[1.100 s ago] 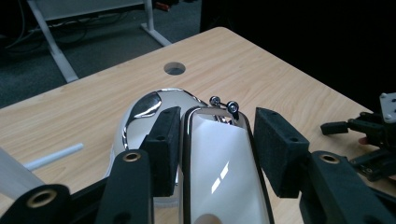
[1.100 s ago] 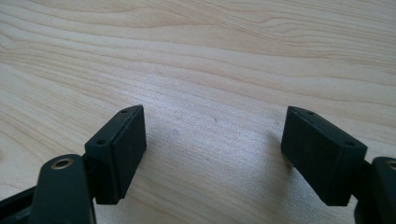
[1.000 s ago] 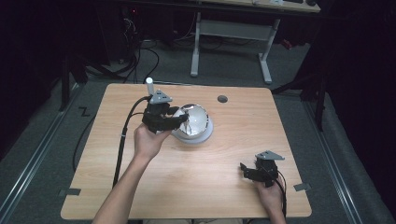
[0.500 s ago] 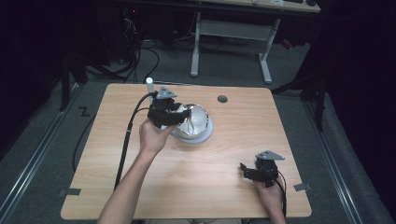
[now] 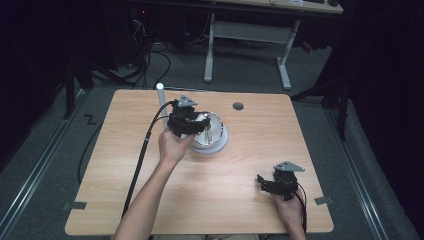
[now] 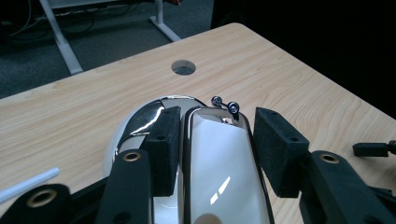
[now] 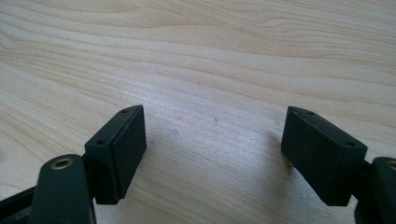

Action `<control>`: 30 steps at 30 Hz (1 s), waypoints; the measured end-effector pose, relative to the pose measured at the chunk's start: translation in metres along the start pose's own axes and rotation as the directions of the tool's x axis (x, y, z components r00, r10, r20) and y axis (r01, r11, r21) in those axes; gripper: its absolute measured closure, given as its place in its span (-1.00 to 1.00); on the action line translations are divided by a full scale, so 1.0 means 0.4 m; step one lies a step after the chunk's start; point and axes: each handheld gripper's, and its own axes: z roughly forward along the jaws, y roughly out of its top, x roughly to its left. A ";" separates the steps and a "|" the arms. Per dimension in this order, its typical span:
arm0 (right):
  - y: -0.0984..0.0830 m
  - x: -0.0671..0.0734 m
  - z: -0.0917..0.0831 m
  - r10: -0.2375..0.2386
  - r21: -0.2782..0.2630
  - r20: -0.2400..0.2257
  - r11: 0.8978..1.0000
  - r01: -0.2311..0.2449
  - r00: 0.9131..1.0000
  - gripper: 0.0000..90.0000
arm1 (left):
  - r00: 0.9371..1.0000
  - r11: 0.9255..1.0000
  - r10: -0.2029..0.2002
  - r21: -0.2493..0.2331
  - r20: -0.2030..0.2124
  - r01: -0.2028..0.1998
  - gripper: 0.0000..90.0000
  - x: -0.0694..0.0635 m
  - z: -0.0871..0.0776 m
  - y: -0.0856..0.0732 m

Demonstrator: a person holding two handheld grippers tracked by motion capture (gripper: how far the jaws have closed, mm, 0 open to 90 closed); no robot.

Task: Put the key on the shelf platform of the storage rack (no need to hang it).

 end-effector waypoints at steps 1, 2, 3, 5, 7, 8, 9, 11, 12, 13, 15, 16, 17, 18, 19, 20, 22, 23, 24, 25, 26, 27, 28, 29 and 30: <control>0.000 0.000 0.000 0.000 0.000 0.000 1.000 0.000 1.000 -0.50 | 1.000 1.000 0.000 0.000 0.000 0.000 0.18 0.000 0.000 0.000; 0.000 0.000 0.000 0.000 0.000 0.000 1.000 0.000 1.000 -0.50 | 1.000 1.000 -0.002 0.003 0.001 0.002 0.18 0.000 0.008 -0.003; 0.000 0.000 0.000 0.000 0.000 0.000 1.000 0.000 1.000 -0.50 | 1.000 1.000 -0.002 0.003 0.001 0.002 0.18 0.000 0.008 -0.003; 0.000 0.000 0.000 0.000 0.000 0.000 1.000 0.000 1.000 -0.50 | 1.000 1.000 -0.004 0.005 0.003 0.004 0.18 0.001 0.017 -0.007; 0.000 0.000 0.000 0.000 0.000 0.000 1.000 0.000 1.000 -0.50 | 1.000 1.000 -0.008 0.008 0.000 0.008 0.18 0.002 0.025 -0.011; 0.000 0.000 0.000 0.000 0.000 0.000 1.000 0.000 1.000 -0.50 | 1.000 1.000 -0.009 0.009 -0.003 0.009 0.18 0.003 0.028 -0.013; 0.000 0.000 0.000 0.000 0.000 0.000 1.000 0.000 1.000 -0.50 | 1.000 1.000 -0.010 0.008 -0.008 0.011 0.18 0.003 0.031 -0.014; 0.000 0.000 0.000 0.000 0.000 0.000 1.000 0.000 1.000 -0.50 | 1.000 1.000 -0.014 0.014 -0.011 0.014 0.18 0.005 0.038 -0.019; 0.000 0.000 0.000 0.000 0.000 0.000 1.000 0.000 1.000 -0.50 | 1.000 1.000 -0.007 0.029 -0.017 0.007 0.18 0.006 0.046 -0.025; 0.000 0.000 0.000 0.000 0.000 0.000 1.000 0.000 1.000 -0.50 | 1.000 1.000 -0.007 0.029 -0.017 0.007 0.17 0.006 0.046 -0.025; 0.000 0.000 0.000 0.000 0.000 0.000 1.000 0.000 1.000 -0.50 | 1.000 0.999 -0.011 0.034 -0.019 0.011 0.17 0.007 0.051 -0.029; 0.000 0.000 0.000 0.000 0.000 0.000 1.000 0.000 1.000 -0.50 | 1.000 0.999 -0.013 0.035 -0.019 0.014 0.17 0.009 0.054 -0.031; 0.000 0.000 0.000 0.000 0.000 0.000 1.000 0.000 1.000 -0.50 | 1.000 0.999 -0.018 0.036 -0.020 0.019 0.17 0.011 0.057 -0.033; 0.000 0.000 0.000 0.000 0.000 0.000 1.000 0.000 1.000 -0.50 | 1.000 0.999 -0.021 0.036 -0.021 0.022 0.17 0.013 0.059 -0.035; 0.000 0.000 0.000 0.000 0.000 0.000 1.000 0.000 1.000 -0.50 | 0.999 0.999 -0.026 0.035 -0.022 0.027 0.17 0.016 0.062 -0.037; 0.000 0.000 0.000 0.000 0.000 0.000 1.000 0.000 1.000 -0.50 | 0.999 0.999 -0.032 0.036 -0.023 0.033 0.17 0.019 0.064 -0.039; 0.000 0.000 0.000 0.000 0.000 0.000 1.000 0.000 1.000 -0.50 | 0.999 0.998 -0.041 0.036 -0.023 0.042 0.17 0.023 0.067 -0.042; 0.000 0.000 0.000 0.000 0.000 0.000 1.000 0.000 1.000 -0.50 | 0.999 0.998 -0.043 0.036 -0.023 0.044 0.17 0.025 0.068 -0.043; 0.000 0.000 0.000 -0.001 0.000 0.000 1.000 0.001 1.000 -0.50 | 0.999 0.998 -0.044 0.037 -0.025 0.044 0.17 0.026 0.070 -0.044; 0.000 0.000 0.000 0.001 0.000 0.000 1.000 -0.001 1.000 -0.50 | 0.999 0.998 -0.044 0.038 -0.027 0.045 0.17 0.027 0.071 -0.045; 0.000 0.000 0.000 0.000 0.000 0.000 1.000 0.000 1.000 -0.50 | 0.999 0.998 -0.046 0.037 -0.028 0.047 0.17 0.028 0.072 -0.046; 0.000 0.000 0.000 0.000 0.000 0.000 1.000 0.000 1.000 -0.50 | 0.998 0.998 -0.050 0.037 -0.028 0.051 0.17 0.030 0.073 -0.047; 0.000 0.000 0.000 0.001 0.000 0.000 1.000 -0.001 1.000 -0.50 | 0.998 0.998 -0.053 0.036 -0.034 0.054 0.17 0.032 0.075 -0.048; 0.000 0.000 0.000 0.000 0.000 0.000 1.000 0.000 1.000 -0.50 | 0.998 0.998 -0.056 0.036 -0.037 0.057 0.17 0.034 0.077 -0.049; 0.000 0.000 0.000 0.000 0.000 0.000 1.000 0.000 1.000 -0.50 | 0.998 0.998 -0.056 0.038 -0.039 0.057 0.17 0.036 0.078 -0.050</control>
